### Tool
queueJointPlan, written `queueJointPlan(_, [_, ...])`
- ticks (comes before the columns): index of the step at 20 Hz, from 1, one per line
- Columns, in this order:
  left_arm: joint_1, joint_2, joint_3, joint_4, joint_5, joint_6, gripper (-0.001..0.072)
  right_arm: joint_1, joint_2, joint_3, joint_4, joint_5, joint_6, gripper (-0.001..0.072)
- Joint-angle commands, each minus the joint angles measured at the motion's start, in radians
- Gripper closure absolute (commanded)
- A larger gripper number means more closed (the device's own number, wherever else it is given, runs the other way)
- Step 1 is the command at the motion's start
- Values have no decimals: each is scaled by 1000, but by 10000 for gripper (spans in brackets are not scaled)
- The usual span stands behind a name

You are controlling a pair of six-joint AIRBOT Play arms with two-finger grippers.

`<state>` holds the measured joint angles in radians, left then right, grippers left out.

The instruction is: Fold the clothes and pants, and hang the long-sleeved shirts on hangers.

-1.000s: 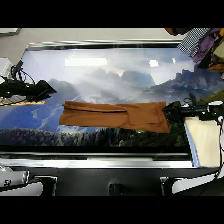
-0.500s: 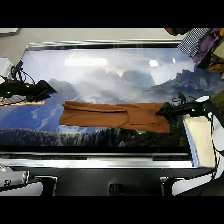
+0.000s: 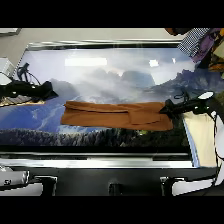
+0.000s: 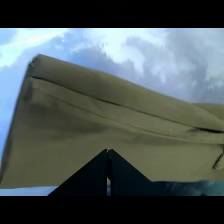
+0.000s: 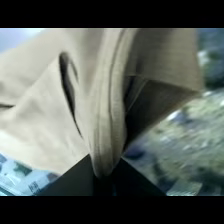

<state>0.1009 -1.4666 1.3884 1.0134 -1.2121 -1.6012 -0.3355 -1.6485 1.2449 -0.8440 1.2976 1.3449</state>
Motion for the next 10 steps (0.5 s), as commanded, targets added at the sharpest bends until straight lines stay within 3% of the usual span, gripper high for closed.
queueJointPlan(1, [-126,-62,-6,-20,32,-69,693,0,83,79,-32,88,95,687])
queueJointPlan(7, [-496,-277,3,-369,337,-68,695,0,202,222,-64,205,230,687])
queueJointPlan(10, [-663,-388,57,-467,438,-69,695,0,252,254,-81,267,261,687])
